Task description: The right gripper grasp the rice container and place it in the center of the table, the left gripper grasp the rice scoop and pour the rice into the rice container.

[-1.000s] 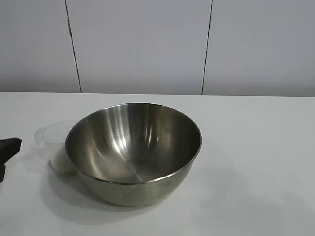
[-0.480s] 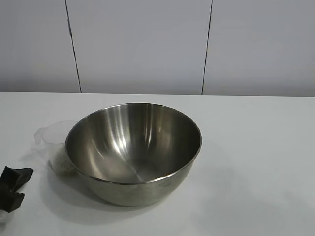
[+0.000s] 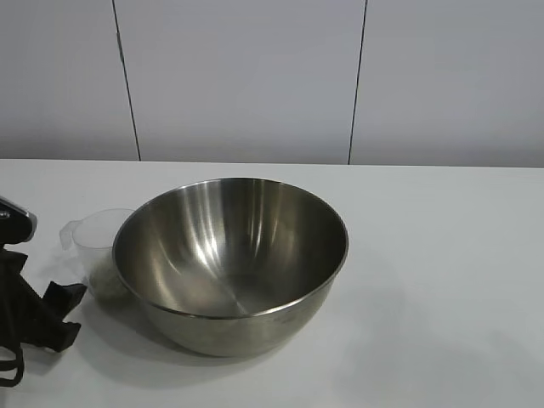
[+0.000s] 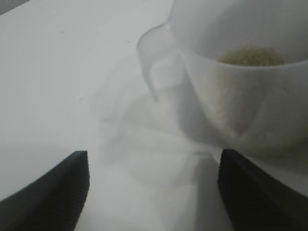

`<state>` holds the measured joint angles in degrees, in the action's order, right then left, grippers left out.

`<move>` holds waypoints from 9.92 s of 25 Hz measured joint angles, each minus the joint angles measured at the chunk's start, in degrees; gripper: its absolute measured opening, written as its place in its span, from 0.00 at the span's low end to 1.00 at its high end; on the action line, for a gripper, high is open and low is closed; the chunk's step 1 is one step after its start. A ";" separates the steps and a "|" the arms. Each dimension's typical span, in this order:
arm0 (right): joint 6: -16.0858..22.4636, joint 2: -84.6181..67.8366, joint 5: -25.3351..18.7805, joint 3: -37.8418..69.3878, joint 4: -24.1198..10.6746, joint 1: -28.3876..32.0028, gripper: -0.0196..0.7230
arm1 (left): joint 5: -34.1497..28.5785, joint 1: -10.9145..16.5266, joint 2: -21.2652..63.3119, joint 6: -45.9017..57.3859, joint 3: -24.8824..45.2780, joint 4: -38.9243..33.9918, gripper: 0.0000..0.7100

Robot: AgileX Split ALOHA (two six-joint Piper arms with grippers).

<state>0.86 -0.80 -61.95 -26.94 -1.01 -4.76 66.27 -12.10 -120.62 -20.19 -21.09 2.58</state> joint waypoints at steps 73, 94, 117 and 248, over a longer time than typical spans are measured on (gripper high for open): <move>0.00 0.00 0.02 0.00 0.00 0.00 0.85 | -46.93 -11.24 27.04 -6.41 -27.80 -30.32 0.00; 0.00 0.00 0.02 0.00 0.00 0.00 0.85 | -47.39 -23.03 23.13 -82.01 -29.73 -36.12 0.00; -0.05 0.00 0.02 0.00 0.00 0.00 0.85 | -51.39 -26.54 23.02 -79.23 -33.82 -59.39 0.00; -0.05 0.00 0.02 0.00 0.00 0.00 0.85 | -127.08 39.01 54.43 6.43 -58.96 4.24 0.80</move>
<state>0.81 -0.80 -61.93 -26.94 -1.01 -4.76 -60.81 26.91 -66.19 -13.76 -80.05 6.82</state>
